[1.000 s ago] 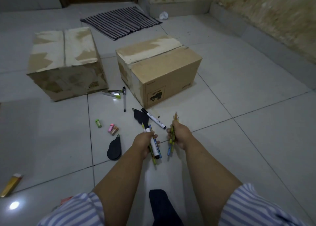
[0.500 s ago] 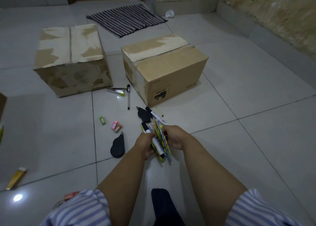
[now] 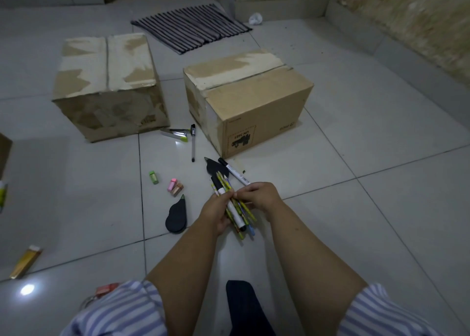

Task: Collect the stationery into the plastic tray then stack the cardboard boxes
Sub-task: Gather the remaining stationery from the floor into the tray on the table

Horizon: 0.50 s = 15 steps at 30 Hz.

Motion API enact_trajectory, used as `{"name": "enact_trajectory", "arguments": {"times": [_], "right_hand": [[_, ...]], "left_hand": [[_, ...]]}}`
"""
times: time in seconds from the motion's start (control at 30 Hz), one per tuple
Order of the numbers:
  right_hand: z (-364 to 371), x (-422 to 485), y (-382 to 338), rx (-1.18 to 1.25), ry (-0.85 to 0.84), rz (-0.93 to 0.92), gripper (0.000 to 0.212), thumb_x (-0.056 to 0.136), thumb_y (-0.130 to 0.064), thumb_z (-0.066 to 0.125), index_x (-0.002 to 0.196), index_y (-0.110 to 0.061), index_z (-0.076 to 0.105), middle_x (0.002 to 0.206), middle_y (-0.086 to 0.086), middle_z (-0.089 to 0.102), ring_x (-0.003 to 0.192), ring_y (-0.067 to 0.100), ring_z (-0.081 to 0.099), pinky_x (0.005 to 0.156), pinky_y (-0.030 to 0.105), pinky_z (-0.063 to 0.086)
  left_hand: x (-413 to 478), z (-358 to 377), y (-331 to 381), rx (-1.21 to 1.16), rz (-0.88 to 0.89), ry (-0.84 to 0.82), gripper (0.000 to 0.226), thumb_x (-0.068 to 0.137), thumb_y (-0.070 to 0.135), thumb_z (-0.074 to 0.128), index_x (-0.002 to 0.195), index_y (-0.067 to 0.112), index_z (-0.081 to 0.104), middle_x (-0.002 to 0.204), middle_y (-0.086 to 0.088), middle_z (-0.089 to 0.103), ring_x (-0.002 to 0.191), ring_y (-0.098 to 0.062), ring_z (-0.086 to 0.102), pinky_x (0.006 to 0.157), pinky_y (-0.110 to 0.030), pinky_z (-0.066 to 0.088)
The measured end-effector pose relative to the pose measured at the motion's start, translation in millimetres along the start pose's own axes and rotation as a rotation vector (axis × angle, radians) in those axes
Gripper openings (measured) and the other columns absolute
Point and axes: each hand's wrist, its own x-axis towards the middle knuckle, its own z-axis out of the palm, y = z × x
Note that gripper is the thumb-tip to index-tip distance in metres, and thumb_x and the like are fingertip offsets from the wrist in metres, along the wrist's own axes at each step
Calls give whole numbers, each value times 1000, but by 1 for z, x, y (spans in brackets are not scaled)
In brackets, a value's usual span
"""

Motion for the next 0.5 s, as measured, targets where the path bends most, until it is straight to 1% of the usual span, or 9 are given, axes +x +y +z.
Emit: {"name": "enact_trajectory", "arguments": {"times": [0.07,0.13,0.2,0.27,0.33,0.37,0.4,0.47,0.5], "right_hand": [[-1,2,-2,-11,-34,18,24,71,-2,78,89,10,70,58,9,65,51,15,62,54,22,57],[-2,4,-4,28,-100,50,22,72,1,75,88,13,68,56,9,67,49,17,65,59,25,60],[-4,4,-5,78,-164,67,9,74,2,73,80,8,70,62,12,69,54,20,67,63,28,60],[-6,5,-6,49,-171,61,4,76,-6,72,75,-2,72,72,12,69,63,21,65,71,30,58],[-5,8,-5,-34,-82,3,6,79,-14,70,75,-10,73,73,4,66,68,17,58,63,22,52],[-3,9,-6,-48,10,-57,8,81,-15,67,76,-10,72,72,3,65,67,16,55,56,18,48],[-1,13,-7,-84,121,-135,10,83,-13,65,80,-7,73,74,5,65,69,18,56,54,17,46],[2,20,-10,-279,314,-276,17,86,-7,58,94,1,70,91,13,68,85,25,60,67,21,44],[4,25,-12,-368,358,-312,20,87,-5,55,101,2,68,102,16,67,94,27,60,73,23,43]], "left_hand": [[1,-1,0,-12,0,-15,17,97,15,50,113,11,53,114,-22,61,103,-36,60,87,-51,51],[3,-3,0,-11,-6,-15,11,96,14,51,105,10,54,116,-23,60,106,-37,59,94,-52,47],[6,-5,0,-22,-4,5,10,95,13,52,103,8,55,112,-24,62,100,-38,61,92,-52,48],[8,-6,2,-34,5,40,19,94,13,53,112,6,55,100,-18,65,86,-33,64,85,-48,50],[9,-7,3,-53,11,69,30,95,15,52,124,5,52,92,-8,65,82,-26,64,80,-44,51],[9,-8,4,-57,12,80,34,96,16,52,128,5,50,92,-6,65,87,-25,64,80,-44,50],[9,-9,5,-55,10,95,36,96,16,51,130,4,49,97,-6,65,96,-27,63,82,-43,48],[9,-13,10,-37,6,121,34,97,17,50,127,3,51,115,-12,63,114,-30,58,86,-43,47],[9,-16,13,-26,8,126,30,96,18,50,123,3,53,119,-14,61,114,-30,58,86,-42,46]]}}
